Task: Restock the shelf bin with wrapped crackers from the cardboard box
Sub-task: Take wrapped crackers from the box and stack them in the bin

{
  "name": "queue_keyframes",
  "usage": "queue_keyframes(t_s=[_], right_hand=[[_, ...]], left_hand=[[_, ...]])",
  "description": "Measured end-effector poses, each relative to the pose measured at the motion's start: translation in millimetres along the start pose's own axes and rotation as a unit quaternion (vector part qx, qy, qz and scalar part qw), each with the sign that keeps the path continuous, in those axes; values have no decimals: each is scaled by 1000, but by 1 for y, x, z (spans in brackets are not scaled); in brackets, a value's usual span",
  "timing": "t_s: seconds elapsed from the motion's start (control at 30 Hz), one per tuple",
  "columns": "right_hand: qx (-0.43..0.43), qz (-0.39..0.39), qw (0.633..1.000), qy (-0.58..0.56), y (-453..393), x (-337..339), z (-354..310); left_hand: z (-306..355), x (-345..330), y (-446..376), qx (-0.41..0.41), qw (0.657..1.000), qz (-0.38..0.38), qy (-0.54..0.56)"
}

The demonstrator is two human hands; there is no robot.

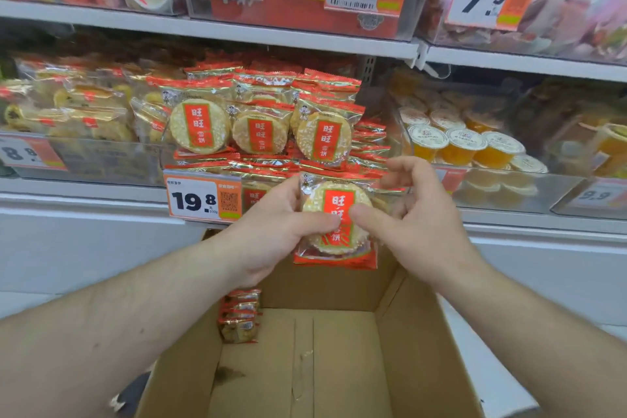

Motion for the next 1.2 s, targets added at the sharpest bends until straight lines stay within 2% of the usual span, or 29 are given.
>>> queue_keyframes(t_s=[0.07, 0.1, 0.23, 0.37, 0.43, 0.47, 0.53, 0.6, 0.73, 0.83, 0.87, 0.9, 0.97, 1.2], right_hand=[[-66, -91, 990, -85, -8, 11, 0], [-69, -120, 987, -80, -10, 16, -2], [-7, -171, 975, 139, -20, 38, -12], [-13, -235, 969, 76, -29, 48, -18], [-19, -212, 977, -25, -39, 58, -19], [-24, -185, 980, -74, -45, 64, -19], [-32, -104, 986, -124, -57, 78, -18], [-30, -5, 996, -89, -65, 89, -15], [10, 123, 987, 103, -83, 97, -10], [63, 142, 969, 190, -100, 88, -8], [75, 137, 964, 215, -106, 85, -7], [80, 129, 959, 239, -112, 81, -6], [91, 107, 948, 287, -124, 75, -6], [121, 58, 904, 405, -142, 59, -17]], left_hand=[[12, -6, -6, -7, 998, -44, -48], [17, -9, -9, -6, 994, -69, -80], [32, -13, -27, 13, 964, -114, -239], [51, -25, -47, -4, 940, -109, -324], [67, -27, -57, -58, 913, -65, -399], [77, -23, -62, -107, 893, -5, -436], [95, -13, -70, -231, 827, 107, -502], [106, 0, -81, -267, 766, 142, -568], [105, 22, -107, -195, 678, 102, -701], [96, 33, -119, -56, 597, 48, -799], [96, 36, -122, -25, 579, 41, -814], [96, 39, -124, -6, 573, 40, -818], [98, 42, -126, 8, 583, 47, -811], [95, 47, -129, -7, 599, 55, -799]])
Point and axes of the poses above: each hand's wrist, its own y-axis away from the middle knuckle, its own x-axis out of the back of the hand, z = x × y, the point moved 2 cm from there along -y, towards the middle knuckle, and after that the axes turned 5 degrees about -z, right-handed, at the moved point
